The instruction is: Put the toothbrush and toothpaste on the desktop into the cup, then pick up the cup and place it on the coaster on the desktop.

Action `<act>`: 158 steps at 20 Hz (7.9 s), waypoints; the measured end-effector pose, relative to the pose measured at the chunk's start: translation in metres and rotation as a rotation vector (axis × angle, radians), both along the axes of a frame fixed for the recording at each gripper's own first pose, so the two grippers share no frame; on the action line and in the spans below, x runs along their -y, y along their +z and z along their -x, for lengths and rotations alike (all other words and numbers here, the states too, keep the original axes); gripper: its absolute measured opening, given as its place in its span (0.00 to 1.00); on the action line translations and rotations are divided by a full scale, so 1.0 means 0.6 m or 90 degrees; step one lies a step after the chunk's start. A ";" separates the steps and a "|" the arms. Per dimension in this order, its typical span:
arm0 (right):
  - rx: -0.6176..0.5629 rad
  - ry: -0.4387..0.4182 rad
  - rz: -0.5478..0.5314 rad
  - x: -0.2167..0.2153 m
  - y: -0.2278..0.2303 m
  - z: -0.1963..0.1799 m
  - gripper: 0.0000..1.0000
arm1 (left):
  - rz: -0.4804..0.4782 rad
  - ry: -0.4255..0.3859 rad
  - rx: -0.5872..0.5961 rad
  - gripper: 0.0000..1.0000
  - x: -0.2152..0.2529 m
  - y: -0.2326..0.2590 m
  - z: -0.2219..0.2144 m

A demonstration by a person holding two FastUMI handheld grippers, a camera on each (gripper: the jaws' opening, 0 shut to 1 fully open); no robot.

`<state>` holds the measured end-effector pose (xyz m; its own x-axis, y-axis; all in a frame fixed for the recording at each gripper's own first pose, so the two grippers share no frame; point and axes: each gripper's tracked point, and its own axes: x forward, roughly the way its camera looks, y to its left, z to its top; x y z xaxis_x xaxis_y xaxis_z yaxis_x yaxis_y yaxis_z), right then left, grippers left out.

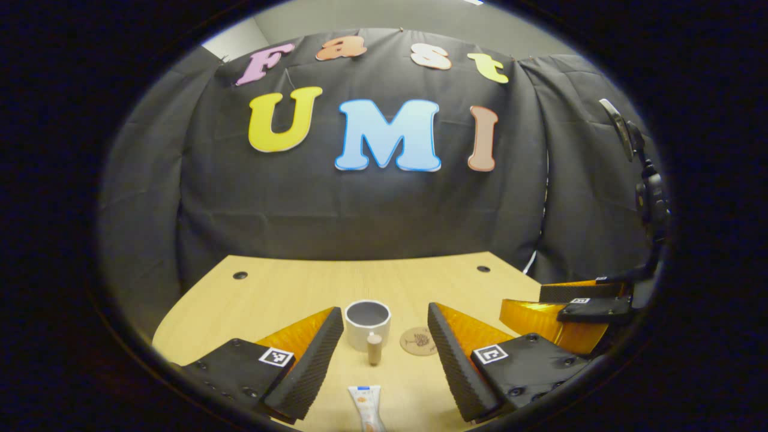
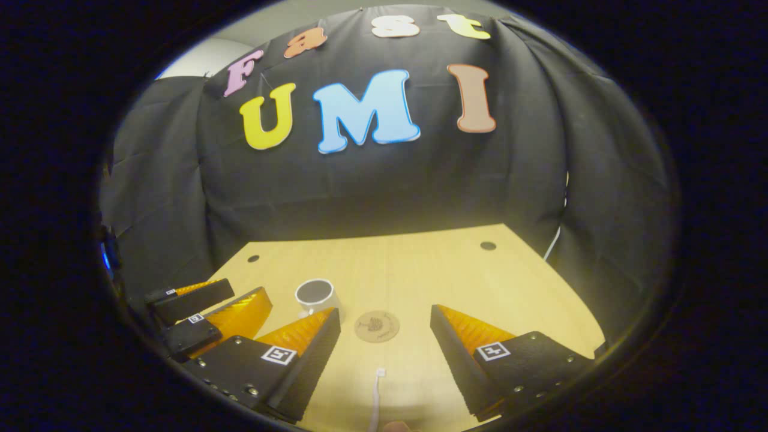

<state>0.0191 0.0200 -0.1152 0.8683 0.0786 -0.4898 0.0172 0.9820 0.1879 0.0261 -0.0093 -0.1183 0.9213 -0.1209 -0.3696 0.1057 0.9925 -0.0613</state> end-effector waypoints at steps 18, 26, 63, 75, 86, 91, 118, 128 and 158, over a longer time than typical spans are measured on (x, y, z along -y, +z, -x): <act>-0.462 0.059 -0.050 -0.070 -0.256 0.111 0.94 | -0.013 0.012 -0.450 0.94 -0.032 -0.288 0.086; -0.530 0.094 -0.034 -0.088 -0.282 0.132 0.94 | 0.033 0.049 -0.590 0.95 -0.045 -0.348 0.133; -0.547 0.095 -0.047 -0.082 -0.309 0.121 0.05 | 0.012 0.029 -0.644 0.27 -0.050 -0.385 0.147; -0.300 0.101 -0.063 -0.054 -0.176 0.057 0.04 | 0.016 0.059 -0.453 0.28 -0.076 -0.280 0.094; -0.086 0.117 -0.072 -0.048 -0.056 -0.006 0.04 | 0.038 0.101 -0.186 0.27 -0.150 -0.108 0.028; -0.019 0.131 -0.066 -0.051 -0.015 -0.036 0.04 | 0.039 0.108 -0.105 0.27 -0.170 -0.070 0.019; 0.022 0.088 -0.031 -0.044 0.010 -0.111 0.04 | 0.088 0.048 0.051 0.26 -0.150 -0.108 -0.239; 0.008 0.090 -0.044 -0.045 0.002 -0.114 0.04 | 0.073 0.034 -0.074 0.36 -0.116 -0.177 -0.235; 0.128 0.180 -0.079 -0.205 0.032 -0.311 0.04 | 0.129 0.019 -0.185 0.99 -0.156 -0.161 -0.021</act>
